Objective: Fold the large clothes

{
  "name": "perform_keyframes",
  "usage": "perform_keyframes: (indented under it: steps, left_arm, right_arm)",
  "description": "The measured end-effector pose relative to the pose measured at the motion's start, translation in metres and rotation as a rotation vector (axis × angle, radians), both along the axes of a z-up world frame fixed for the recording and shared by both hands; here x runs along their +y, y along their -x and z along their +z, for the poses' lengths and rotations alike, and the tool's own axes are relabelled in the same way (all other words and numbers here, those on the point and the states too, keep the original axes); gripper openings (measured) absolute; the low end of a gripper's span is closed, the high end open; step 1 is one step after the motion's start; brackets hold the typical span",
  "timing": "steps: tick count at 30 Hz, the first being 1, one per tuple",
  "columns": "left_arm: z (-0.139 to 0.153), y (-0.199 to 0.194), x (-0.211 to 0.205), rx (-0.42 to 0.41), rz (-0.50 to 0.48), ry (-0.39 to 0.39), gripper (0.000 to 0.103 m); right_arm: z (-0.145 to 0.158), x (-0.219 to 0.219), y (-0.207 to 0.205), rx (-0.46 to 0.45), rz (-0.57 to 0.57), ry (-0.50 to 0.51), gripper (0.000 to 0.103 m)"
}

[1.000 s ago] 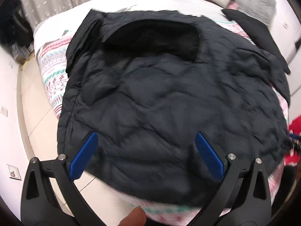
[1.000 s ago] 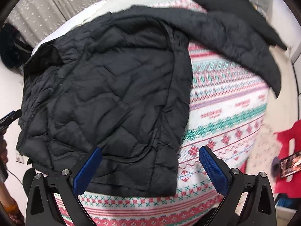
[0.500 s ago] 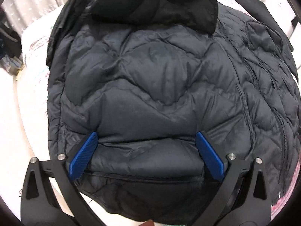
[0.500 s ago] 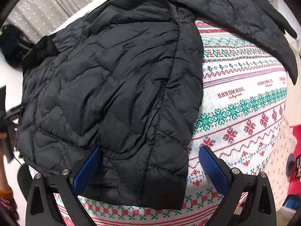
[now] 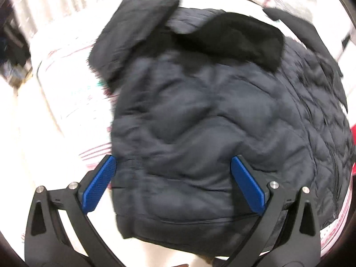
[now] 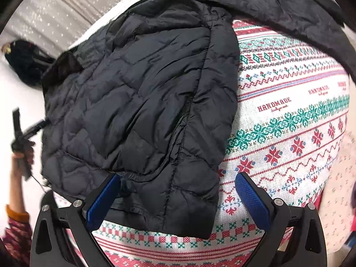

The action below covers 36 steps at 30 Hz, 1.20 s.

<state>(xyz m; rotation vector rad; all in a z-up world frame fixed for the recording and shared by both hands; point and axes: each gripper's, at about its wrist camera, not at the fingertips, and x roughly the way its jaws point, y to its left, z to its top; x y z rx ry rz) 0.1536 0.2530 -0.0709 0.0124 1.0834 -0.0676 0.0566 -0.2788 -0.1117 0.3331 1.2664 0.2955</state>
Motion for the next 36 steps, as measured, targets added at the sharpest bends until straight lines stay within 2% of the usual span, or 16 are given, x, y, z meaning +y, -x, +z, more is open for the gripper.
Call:
perform_keyframes:
  steps: [6, 8, 9, 11, 13, 14, 15, 16, 17, 19, 23, 27, 29, 31, 33, 36]
  left_arm:
    - [-0.015, 0.007, 0.049, -0.038, 0.096, 0.108, 0.103]
    - [-0.023, 0.013, 0.066, -0.028, 0.146, 0.205, 0.102]
    - [-0.028, 0.014, 0.074, 0.014, 0.175, 0.297, 0.095]
    - [-0.036, 0.019, 0.076, 0.069, 0.191, 0.433, 0.078]
    - [-0.034, 0.031, 0.072, 0.053, 0.225, 0.437, 0.063]
    - [-0.031, 0.039, 0.068, 0.045, 0.238, 0.434, 0.05]
    - [-0.028, 0.045, 0.063, 0.04, 0.243, 0.445, 0.034]
    - [-0.024, 0.051, 0.058, 0.036, 0.236, 0.471, 0.026]
    - [-0.018, 0.058, 0.052, 0.03, 0.223, 0.495, 0.016]
    - [-0.005, 0.066, 0.033, 0.014, 0.205, 0.494, 0.013]
    - [0.026, 0.083, -0.004, 0.043, 0.129, 0.539, 0.012]
    - [0.036, 0.108, -0.054, 0.11, -0.028, 0.473, 0.012]
    - [0.023, 0.114, -0.073, 0.156, -0.073, 0.386, 0.013]
    - [0.003, 0.121, -0.089, 0.2, -0.106, 0.241, 0.017]
    - [-0.013, 0.123, -0.097, 0.21, -0.109, 0.12, 0.033]
    - [-0.016, 0.124, -0.104, 0.179, -0.084, 0.001, 0.056]
  right_arm:
    - [0.004, -0.024, -0.002, 0.021, -0.093, -0.153, 0.103]
    - [0.005, -0.034, 0.002, 0.021, -0.114, -0.188, 0.103]
    - [0.005, -0.035, 0.002, 0.02, -0.122, -0.198, 0.101]
    - [0.005, -0.037, 0.006, 0.015, -0.132, -0.203, 0.088]
    - [0.006, -0.046, 0.016, 0.017, -0.127, -0.22, 0.057]
    - [0.005, -0.046, 0.019, 0.032, -0.12, -0.25, 0.049]
    - [0.003, -0.044, 0.017, 0.038, -0.119, -0.265, 0.03]
    - [0.003, -0.045, 0.019, 0.041, -0.115, -0.296, 0.018]
    - [0.006, -0.045, 0.019, 0.028, -0.116, -0.307, 0.016]
    - [0.019, -0.049, 0.018, -0.007, -0.121, -0.289, 0.01]
    - [0.072, -0.078, 0.018, -0.152, -0.178, -0.231, 0.009]
    - [0.109, -0.114, 0.023, -0.234, -0.253, -0.084, 0.009]
    - [0.111, -0.126, 0.023, -0.225, -0.273, -0.02, 0.009]
    - [0.101, -0.135, 0.026, -0.183, -0.272, 0.031, 0.009]
    - [0.085, -0.129, 0.026, -0.136, -0.257, 0.068, 0.01]
    - [0.049, -0.116, 0.022, -0.045, -0.214, 0.175, 0.021]
